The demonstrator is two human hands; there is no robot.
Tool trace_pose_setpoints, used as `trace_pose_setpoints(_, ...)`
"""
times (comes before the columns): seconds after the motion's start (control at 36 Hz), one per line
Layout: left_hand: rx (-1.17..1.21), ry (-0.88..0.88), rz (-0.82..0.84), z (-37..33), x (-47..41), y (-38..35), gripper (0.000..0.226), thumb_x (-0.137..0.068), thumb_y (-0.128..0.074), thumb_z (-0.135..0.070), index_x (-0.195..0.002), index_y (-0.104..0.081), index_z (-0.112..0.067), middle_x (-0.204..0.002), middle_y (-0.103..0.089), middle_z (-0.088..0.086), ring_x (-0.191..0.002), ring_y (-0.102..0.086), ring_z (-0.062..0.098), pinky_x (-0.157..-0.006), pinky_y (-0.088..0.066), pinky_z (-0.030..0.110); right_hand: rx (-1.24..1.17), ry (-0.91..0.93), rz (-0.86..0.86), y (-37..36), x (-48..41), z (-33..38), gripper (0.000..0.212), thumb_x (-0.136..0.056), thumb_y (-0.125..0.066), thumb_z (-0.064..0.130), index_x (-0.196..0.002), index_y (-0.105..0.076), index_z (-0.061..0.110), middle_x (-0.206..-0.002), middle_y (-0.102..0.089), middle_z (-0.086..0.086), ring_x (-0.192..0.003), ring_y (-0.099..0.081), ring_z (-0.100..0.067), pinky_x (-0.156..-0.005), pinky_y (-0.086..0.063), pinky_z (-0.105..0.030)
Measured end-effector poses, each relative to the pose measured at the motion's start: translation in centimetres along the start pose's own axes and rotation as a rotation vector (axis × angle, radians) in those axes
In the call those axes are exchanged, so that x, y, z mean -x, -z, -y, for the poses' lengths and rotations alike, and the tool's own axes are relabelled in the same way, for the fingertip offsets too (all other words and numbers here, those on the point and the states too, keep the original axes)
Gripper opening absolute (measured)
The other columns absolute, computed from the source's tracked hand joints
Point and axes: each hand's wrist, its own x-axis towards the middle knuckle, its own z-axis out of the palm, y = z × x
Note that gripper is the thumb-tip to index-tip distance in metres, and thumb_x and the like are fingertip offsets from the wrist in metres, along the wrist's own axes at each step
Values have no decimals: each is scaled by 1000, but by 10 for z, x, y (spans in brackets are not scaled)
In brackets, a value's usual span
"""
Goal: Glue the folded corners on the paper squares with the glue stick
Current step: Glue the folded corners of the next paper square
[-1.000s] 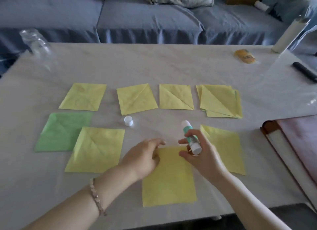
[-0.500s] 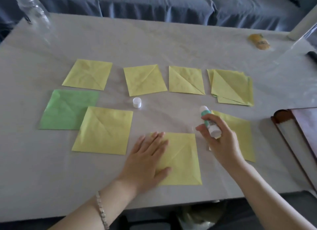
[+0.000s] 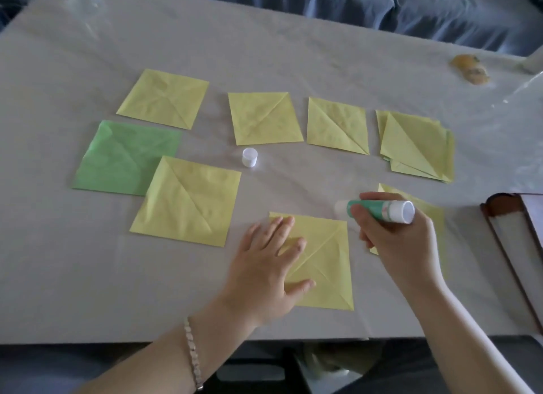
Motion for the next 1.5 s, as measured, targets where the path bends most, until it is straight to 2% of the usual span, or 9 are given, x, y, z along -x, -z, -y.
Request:
trace_pose_setpoints(0.11,34,-73,34,12,-1,9,65,-71,-42,-66,-116,-61,-23,-137,-52,9,-127,-48,25,-103,-25,39,35,-31,11,-11,1,-2,10,-83,-64,27,-74,-64,24,-40,-47,10,-38,-41,-3,-44,-34,-12)
trace_pose_setpoints(0.25,-31,-136,117,28,6,14,85,-66,-38,-78,-135,-46,-29,-148,-39,6,-138,-25,20,-108,-15,43,3,-108,-42,-19,-1,-2,21,-86,-61,31,-66,-61,23,-38,-41,10,-38,-36,-5,-40,-29,-12)
trace_pose_setpoints(0.5,-42,-59,45,15,10,4,79,-74,-32,-74,-135,-44,-26,-147,-40,11,-137,-29,23,-105,-19,49,64,-73,-26,-26,-6,1,24,-86,-62,29,-63,-59,22,-49,-42,-2,-44,-34,-10,-40,-27,-17)
trace_pose_setpoints(0.69,36,-78,-103,26,13,6,44,-89,-42,-41,-111,-65,-10,-131,-58,8,-128,-48,22,-106,-28,39,170,-9,80,-43,-11,0,15,-82,-62,26,-67,-61,27,-43,-49,18,-38,-38,-5,-38,-28,-11)
trace_pose_setpoints(0.83,63,-13,-195,26,15,7,45,-82,-50,-46,-100,-69,-9,-120,-65,4,-120,-56,19,-101,-36,36,298,5,146,-59,-13,0,15,-78,-62,29,-64,-61,23,-47,-53,20,-42,-44,-5,-41,-33,-13)
trace_pose_setpoints(0.94,46,-5,-237,26,15,5,45,-81,-52,-47,-96,-70,-8,-116,-67,4,-117,-58,19,-99,-38,36,367,40,166,-70,-13,1,18,-77,-63,30,-71,-63,13,-48,-53,7,-48,-44,-9,-46,-37,-21)
trace_pose_setpoints(1.11,25,-3,-270,27,15,3,44,-79,-54,-47,-94,-71,-9,-113,-68,2,-117,-59,17,-98,-39,36,445,79,202,-82,-10,1,21,-75,-64,35,-74,-61,14,-62,-61,-4,-62,-55,-24,-60,-48,-36)
trace_pose_setpoints(1.28,-22,-5,-266,26,13,4,43,-78,-54,-46,-93,-72,-9,-107,-69,0,-115,-60,18,-96,-40,36,491,60,189,-83,-7,-2,15,-75,-64,38,-75,-62,23,-60,-59,3,-61,-55,-19,-60,-50,-35)
trace_pose_setpoints(1.5,-57,-22,-246,27,9,7,40,-76,-56,-48,-86,-71,-12,-103,-70,1,-109,-63,20,-91,-42,37,514,85,158,-77,-10,-6,23,-77,-65,34,-76,-61,12,-58,-55,-2,-61,-53,-26,-58,-46,-36)
